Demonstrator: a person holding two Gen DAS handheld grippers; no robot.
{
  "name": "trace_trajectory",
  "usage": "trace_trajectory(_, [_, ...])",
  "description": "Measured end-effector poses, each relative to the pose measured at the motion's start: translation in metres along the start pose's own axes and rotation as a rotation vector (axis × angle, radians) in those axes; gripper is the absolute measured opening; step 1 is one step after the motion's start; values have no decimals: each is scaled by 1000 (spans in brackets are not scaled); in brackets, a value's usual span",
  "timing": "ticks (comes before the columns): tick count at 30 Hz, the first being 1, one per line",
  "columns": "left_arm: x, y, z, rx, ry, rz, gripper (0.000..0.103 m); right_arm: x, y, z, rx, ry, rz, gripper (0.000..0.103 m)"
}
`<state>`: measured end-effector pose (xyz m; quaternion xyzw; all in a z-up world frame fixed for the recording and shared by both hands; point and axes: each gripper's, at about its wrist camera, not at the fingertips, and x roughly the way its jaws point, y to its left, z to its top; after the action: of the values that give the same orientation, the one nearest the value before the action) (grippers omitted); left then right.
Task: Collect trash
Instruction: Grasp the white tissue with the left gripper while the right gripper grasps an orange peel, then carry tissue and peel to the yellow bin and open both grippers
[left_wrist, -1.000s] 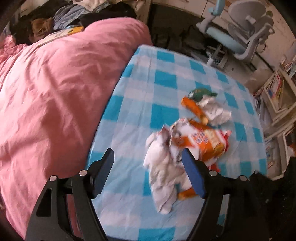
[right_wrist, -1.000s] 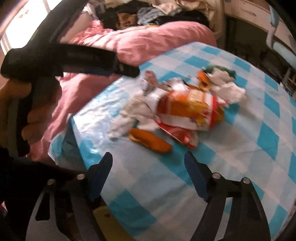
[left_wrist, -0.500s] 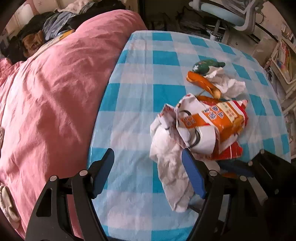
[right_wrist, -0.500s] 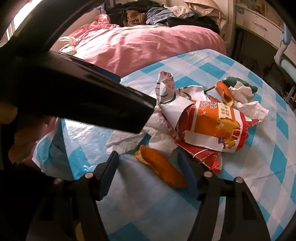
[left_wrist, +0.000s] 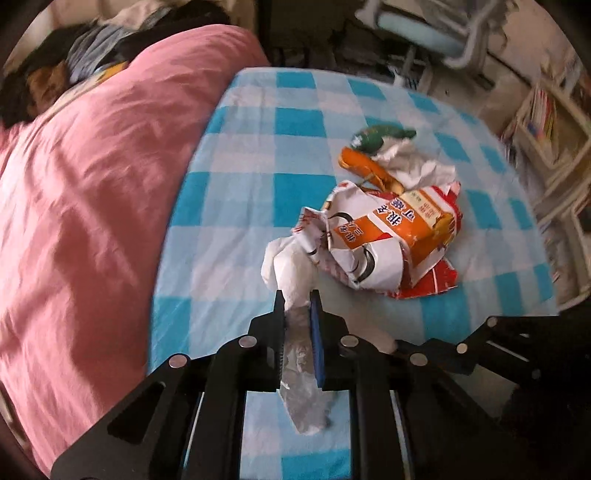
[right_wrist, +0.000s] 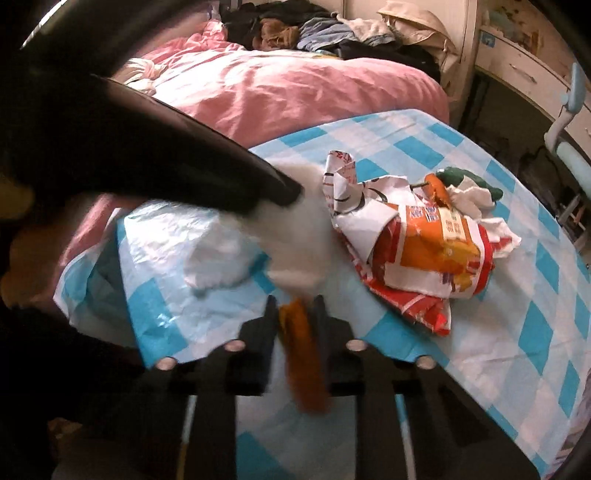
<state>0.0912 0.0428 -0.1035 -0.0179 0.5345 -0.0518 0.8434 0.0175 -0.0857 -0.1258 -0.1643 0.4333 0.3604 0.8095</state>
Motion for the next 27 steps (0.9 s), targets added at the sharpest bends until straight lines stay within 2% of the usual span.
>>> trace_trajectory(4, [-13,19,-12,-83,7,-47,12,-19,-7,-9,51,2,55,15])
trace_trajectory(6, [-7,24,-21,-92,64,-41,16,-27,-11,-14,75,4,81,15])
trace_trajectory(7, [-2,25,-24,-89,87,-13,26,-30,-12,-18,86,13,99,15])
trace_trajectory(8, [4,26,-26,-87,109,39,42,-33,-14,-21,94,18,106,15])
trace_trajectory(10, [6,30,-25,-90,109,83,58,-34,-19,-26,114,29,104,16])
trace_trajectory(15, [-2,40,-23,-136,70,99,69,-32,-20,-29,117,40,88,19])
trace_trajectory(17, [-2,43,-23,-147,70,99,69,-33,-21,-28,117,35,87,33])
trace_trajectory(20, [2,33,-25,-92,89,98,69,-32,-21,-29,98,37,72,47])
trace_trajectory(24, [21,7,-26,25,134,127,66,-28,-23,-33,74,70,52,47])
trace_trajectory(25, [20,-1,-27,62,114,135,55,-27,-23,-35,69,77,44,47])
trace_trajectory(26, [19,-7,-27,83,110,115,36,-26,-23,-36,64,86,38,46])
trace_trajectory(27, [18,-10,-26,85,111,97,25,-27,-24,-38,58,82,35,44])
